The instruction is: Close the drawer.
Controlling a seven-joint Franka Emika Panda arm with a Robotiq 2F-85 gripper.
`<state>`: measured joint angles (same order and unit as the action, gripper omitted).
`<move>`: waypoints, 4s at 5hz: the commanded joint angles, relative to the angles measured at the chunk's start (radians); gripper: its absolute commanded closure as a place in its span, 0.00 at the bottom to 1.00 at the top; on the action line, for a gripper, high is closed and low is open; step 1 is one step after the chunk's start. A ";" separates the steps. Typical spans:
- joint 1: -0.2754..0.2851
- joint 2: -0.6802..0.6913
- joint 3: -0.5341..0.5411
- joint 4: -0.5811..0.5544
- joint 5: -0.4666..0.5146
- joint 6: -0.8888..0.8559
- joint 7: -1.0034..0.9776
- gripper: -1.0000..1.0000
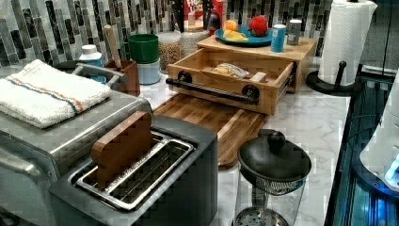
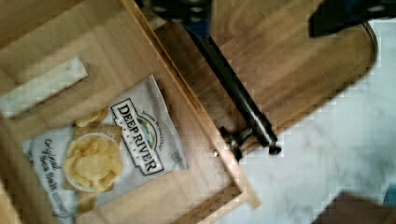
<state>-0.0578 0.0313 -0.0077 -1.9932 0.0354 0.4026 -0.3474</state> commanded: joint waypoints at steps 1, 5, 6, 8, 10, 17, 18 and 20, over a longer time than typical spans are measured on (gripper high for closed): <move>0.075 -0.146 0.087 -0.240 0.034 0.170 -0.290 0.00; 0.092 -0.093 0.144 -0.354 0.042 0.366 -0.355 1.00; 0.069 -0.040 0.140 -0.398 0.003 0.471 -0.411 1.00; 0.030 0.079 0.132 -0.408 -0.012 0.570 -0.474 1.00; 0.054 0.063 0.114 -0.431 -0.100 0.583 -0.375 1.00; -0.278 0.086 -0.032 -0.415 -0.029 0.754 -0.884 1.00; -0.305 0.096 -0.065 -0.395 -0.006 0.766 -0.948 1.00; -0.376 0.196 -0.104 -0.320 0.047 0.860 -1.127 1.00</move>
<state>-0.3579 0.1609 -0.0529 -2.4297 0.0906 1.1143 -1.3584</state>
